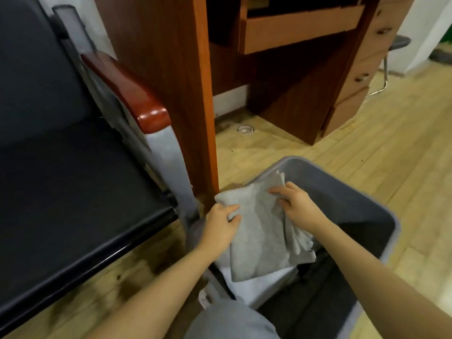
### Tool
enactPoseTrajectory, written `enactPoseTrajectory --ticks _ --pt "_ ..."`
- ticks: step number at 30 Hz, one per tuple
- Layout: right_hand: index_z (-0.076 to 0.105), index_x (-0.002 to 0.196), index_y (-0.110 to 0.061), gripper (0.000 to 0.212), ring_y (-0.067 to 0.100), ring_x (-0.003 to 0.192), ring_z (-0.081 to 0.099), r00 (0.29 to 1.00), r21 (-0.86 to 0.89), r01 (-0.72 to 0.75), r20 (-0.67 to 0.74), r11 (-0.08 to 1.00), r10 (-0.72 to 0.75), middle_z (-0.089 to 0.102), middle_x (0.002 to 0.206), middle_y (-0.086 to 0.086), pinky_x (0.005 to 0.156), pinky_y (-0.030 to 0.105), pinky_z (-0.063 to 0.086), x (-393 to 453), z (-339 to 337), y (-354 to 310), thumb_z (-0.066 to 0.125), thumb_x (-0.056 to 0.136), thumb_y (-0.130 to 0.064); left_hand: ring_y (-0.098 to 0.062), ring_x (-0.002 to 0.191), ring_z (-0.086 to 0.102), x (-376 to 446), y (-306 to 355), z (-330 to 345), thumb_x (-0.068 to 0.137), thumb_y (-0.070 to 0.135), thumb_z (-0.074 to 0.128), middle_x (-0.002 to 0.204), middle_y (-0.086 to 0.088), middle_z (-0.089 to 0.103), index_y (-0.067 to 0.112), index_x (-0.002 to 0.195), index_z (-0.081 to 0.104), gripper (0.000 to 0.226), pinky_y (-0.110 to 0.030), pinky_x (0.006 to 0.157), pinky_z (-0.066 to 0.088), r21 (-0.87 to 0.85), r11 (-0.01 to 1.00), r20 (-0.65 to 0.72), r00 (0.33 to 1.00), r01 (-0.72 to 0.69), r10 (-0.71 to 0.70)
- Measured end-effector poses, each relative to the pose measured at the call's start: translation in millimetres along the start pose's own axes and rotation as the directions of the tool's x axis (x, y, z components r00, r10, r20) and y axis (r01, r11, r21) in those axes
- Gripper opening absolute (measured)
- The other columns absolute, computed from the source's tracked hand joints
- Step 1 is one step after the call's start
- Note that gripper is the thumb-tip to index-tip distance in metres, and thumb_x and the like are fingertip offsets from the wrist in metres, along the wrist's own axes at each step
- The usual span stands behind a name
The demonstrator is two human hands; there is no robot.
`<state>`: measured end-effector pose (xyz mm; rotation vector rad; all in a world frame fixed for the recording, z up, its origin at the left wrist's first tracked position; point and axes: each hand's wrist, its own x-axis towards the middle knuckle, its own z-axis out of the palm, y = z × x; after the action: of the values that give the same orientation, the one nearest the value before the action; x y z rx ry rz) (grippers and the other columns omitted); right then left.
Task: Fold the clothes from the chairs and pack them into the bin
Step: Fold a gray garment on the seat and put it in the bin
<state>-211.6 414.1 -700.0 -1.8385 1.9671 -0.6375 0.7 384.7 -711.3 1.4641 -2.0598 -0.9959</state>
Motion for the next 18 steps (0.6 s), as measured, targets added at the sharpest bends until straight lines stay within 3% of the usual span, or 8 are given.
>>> enactPoseTrajectory --ticks 4,7,9,11,14,18 --pt "0.055 0.13 -0.009 0.036 0.025 0.109 0.052 0.991 -0.048 -0.038 0.127 0.998 0.044 0.049 0.118 0.005 0.091 0.028 0.043 -1.2 35.9 46.0 0.046 0.096 -0.002 -0.019 0.105 0.057 -3.7 -24.0 51.7 0.094 0.018 0.055 0.125 -0.008 0.051 0.014 0.132 0.054 0.038 -0.013 0.085 0.041 -0.077 0.99 0.055 0.992 0.117 -0.113" --pt "0.053 0.131 -0.009 0.034 0.027 0.106 0.051 0.974 -0.075 -0.051 0.215 0.996 0.066 0.046 0.11 0.002 0.084 0.023 0.038 -1.6 64.3 72.7 0.047 0.097 -0.008 -0.022 0.106 0.056 -8.0 -39.0 77.4 0.096 0.018 0.051 0.13 -0.011 0.046 0.011 0.134 0.051 0.038 -0.018 0.089 0.041 -0.027 0.978 0.075 0.976 0.207 -0.204" --pt "0.051 0.134 -0.014 0.036 0.026 0.109 0.048 0.962 -0.111 -0.042 0.264 0.993 0.07 0.047 0.117 0.001 0.085 0.032 0.042 2.8 86.7 86.7 0.045 0.099 -0.013 -0.026 0.106 0.052 -9.4 -48.9 90.4 0.097 0.022 0.047 0.133 -0.014 0.038 0.012 0.135 0.046 0.039 -0.029 0.093 0.045 0.113 0.956 0.128 0.95 0.271 -0.284" --pt "0.046 0.139 -0.023 0.039 0.024 0.121 0.038 0.953 -0.195 -0.011 0.294 0.981 0.069 0.043 0.137 -0.001 0.092 0.044 0.044 11.0 110.6 97.2 0.044 0.1 -0.021 -0.033 0.121 0.038 -7.2 -58.4 101.0 0.095 0.029 0.048 0.141 -0.017 0.022 0.008 0.139 0.035 0.051 -0.035 0.098 0.041 0.417 0.855 0.178 0.894 0.309 -0.41" --pt "0.033 0.146 -0.028 0.046 0.025 0.138 0.021 0.916 -0.301 0.047 0.394 0.952 0.079 0.02 0.156 -0.004 0.108 0.047 0.031 20.4 144.7 108.2 0.042 0.101 -0.027 -0.04 0.139 0.005 4.8 -64.7 116.8 0.094 0.032 0.047 0.152 -0.02 -0.005 0.001 0.149 0.004 0.076 -0.046 0.114 0.019 0.725 0.679 0.314 0.82 0.12 -0.479" --pt "0.016 0.151 -0.029 0.053 0.02 0.147 0.005 0.883 -0.261 0.028 0.458 0.965 0.098 0.005 0.16 -0.005 0.115 0.044 0.021 17.1 178.8 119.4 0.036 0.102 -0.031 -0.037 0.142 -0.007 34.5 -73.7 133.5 0.095 0.028 0.043 0.156 -0.012 -0.011 0.012 0.151 -0.003 0.074 -0.051 0.114 0.008 0.763 0.632 0.504 0.738 -0.136 -0.449"
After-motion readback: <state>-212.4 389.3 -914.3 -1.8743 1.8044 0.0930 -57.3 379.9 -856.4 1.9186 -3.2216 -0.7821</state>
